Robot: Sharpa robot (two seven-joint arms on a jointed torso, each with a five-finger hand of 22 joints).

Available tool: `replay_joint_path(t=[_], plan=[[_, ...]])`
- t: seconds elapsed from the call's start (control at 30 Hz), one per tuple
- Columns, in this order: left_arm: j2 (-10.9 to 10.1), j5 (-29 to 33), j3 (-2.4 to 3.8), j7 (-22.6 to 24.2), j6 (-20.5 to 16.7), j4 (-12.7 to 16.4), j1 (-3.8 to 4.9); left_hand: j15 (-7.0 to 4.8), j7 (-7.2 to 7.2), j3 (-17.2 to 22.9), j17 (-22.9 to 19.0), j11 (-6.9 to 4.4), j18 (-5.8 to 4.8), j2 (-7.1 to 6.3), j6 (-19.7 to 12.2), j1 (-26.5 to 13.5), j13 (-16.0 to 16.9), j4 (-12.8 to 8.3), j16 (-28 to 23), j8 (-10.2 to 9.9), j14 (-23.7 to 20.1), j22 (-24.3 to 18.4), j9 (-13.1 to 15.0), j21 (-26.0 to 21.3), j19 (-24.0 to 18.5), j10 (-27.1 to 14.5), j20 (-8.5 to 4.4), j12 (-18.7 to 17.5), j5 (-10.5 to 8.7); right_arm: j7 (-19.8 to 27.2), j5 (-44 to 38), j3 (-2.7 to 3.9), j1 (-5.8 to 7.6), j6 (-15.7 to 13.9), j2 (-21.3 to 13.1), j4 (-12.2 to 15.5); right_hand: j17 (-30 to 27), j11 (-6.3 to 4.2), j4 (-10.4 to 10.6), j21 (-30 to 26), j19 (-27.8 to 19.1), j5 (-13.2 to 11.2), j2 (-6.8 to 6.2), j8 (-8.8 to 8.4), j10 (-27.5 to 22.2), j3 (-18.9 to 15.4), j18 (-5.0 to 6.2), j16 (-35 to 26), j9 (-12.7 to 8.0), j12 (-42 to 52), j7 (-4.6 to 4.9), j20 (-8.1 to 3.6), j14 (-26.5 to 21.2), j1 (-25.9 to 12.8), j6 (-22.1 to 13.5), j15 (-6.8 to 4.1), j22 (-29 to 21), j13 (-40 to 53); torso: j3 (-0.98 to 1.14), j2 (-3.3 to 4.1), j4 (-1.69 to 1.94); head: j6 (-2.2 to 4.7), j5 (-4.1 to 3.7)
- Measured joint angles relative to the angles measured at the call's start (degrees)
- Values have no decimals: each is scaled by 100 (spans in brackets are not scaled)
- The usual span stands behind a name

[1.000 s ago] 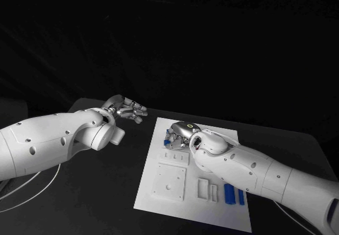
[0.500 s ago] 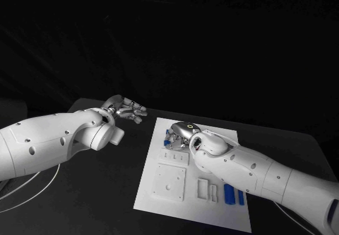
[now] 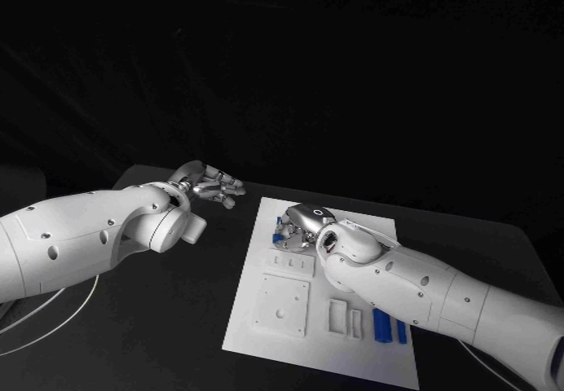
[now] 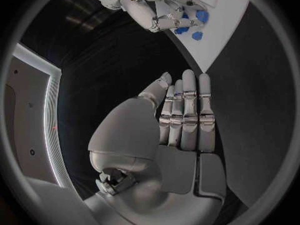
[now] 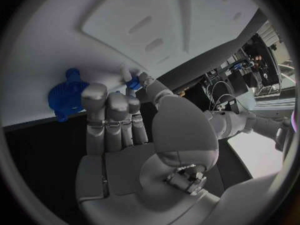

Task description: Assemble the parts on the task board

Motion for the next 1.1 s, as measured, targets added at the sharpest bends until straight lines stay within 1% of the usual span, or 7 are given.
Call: replay_joint_path(t=[0.2, 0.37, 0.6, 0.73, 0.93, 1.03, 1.1], plan=[[-15, 2, -13, 5, 110, -42, 0, -107, -41, 8, 311, -105, 0, -192, -126, -192, 5, 366, 532, 0, 169, -204, -26, 1, 347, 267, -86, 68, -82, -10, 30, 28, 3, -142, -126, 211, 0, 0, 33, 0, 0, 0, 0, 0, 0, 1, 0, 0, -1, 0, 0, 0, 0, 0, 0, 0, 0, 5, 1, -2, -12, 35, 8], [-19, 3, -24, 3, 289, -99, 0, -231, -63, -135, 793, -226, 1, -312, -180, -475, 31, 783, 1415, 0, 303, -170, -31, 182, 708, 638, -237, 314, -387, -19, 98, 99, 12, -211, -293, 459, 7, 0, 80, 0, 0, 0, 0, -1, 0, -15, 0, 0, -1, 0, 0, 0, 0, 0, -1, 0, 0, 5, 1, -10, -29, 51, 8], [-45, 9, -59, -62, 781, -139, 0, -451, -219, -411, 1387, -411, 0, -423, -60, -990, 298, 1303, 2634, 6, 490, 410, -6, 759, 1077, 936, -462, 1017, -409, -22, 262, 200, 20, -247, -654, 936, 12, 0, 96, 24, 0, 0, -23, -1, 0, -31, 0, 0, -2, 0, 0, 1, 0, -23, -2, 1, 0, 11, 34, -42, -64, 69, 43], [-55, 46, -107, -180, 1143, -138, 0, -550, -352, -343, 1585, -522, -63, -494, 356, -1273, 564, 1569, 3130, 122, 541, 853, 192, 1114, 1073, 947, -545, 1515, -409, -24, 336, 251, 19, -258, -893, 1238, 13, 0, 96, 24, 0, 0, -23, -1, 0, -31, 0, 0, -2, 0, 0, 1, -1, -23, -3, 1, 0, 16, 61, -62, -86, 79, 76], [-12, 82, -181, -372, 1671, -116, -2, -625, -508, -148, 1690, -582, -62, -626, 602, -1453, 977, 1667, 3646, 183, 452, 1436, 1096, 1467, 918, 949, -635, 2019, -409, -26, 434, 329, -3, -274, -1158, 1583, 13, 0, 127, 24, -1, 70, -47, -2, 0, -31, 0, 0, -4, 0, 0, 1, -1, 1, -5, 1, 0, 17, 105, -74, -117, 83, 109], [44, 83, -209, -456, 1926, -109, -18, -671, -605, -66, 1723, -664, -62, -767, 500, -1619, 1271, 1792, 3912, 620, 381, 1607, 2259, 1531, 887, 909, -666, 2324, -416, -23, 494, 349, -43, -277, -1272, 1754, 13, 0, 127, 23, -1, 74, -47, -3, 0, -31, 0, 0, -5, 0, 1, 1, -1, 1, -7, 1, 0, 17, 130, -77, -139, 77, 134], [85, 69, -217, -492, 2059, -110, -33, -678, -644, -8, 1699, -718, -73, -827, 226, -1724, 1427, 1930, 4039, 969, 340, 1700, 3349, 1531, 844, 827, -685, 2483, -429, -19, 542, 357, -75, -277, -1357, 1873, 13, 1, 127, 24, -1, 74, -47, -3, 0, -31, -1, 0, -6, 0, 2, 1, -1, 1, -8, 1, 0, 17, 148, -81, -155, 66, 149]])
